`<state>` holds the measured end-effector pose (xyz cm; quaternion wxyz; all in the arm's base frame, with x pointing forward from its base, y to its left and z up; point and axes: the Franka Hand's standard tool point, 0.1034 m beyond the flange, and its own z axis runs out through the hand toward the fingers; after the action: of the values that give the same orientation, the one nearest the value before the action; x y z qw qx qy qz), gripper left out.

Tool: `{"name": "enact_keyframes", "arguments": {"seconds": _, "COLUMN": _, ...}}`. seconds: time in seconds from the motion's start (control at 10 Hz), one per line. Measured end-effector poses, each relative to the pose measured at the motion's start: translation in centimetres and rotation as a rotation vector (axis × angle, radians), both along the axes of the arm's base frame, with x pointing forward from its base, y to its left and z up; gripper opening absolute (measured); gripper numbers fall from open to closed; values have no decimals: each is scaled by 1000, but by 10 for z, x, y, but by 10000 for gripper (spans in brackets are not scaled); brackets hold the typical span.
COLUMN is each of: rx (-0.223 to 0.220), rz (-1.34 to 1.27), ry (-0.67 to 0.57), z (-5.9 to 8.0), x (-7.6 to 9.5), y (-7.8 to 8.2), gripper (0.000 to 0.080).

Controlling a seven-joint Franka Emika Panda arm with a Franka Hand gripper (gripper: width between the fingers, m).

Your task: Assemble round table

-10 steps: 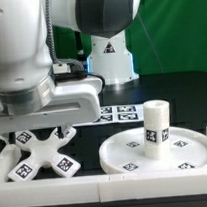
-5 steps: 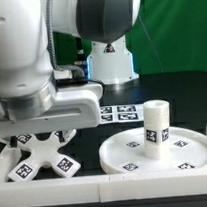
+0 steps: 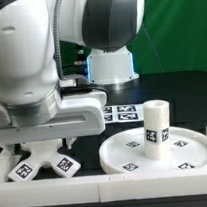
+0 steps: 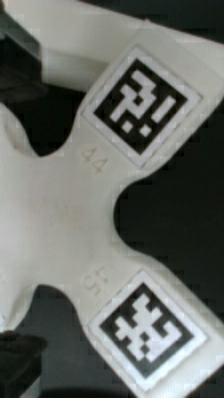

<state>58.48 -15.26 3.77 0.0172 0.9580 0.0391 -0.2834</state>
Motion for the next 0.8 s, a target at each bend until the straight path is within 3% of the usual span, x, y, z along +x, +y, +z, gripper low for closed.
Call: {"name": "enact_keyframes", "arguments": {"seconds": 0.8, "rx": -1, "rz": -5, "ry": 4, "z": -12, "x": -8, "y": -1, "gripper": 632}}
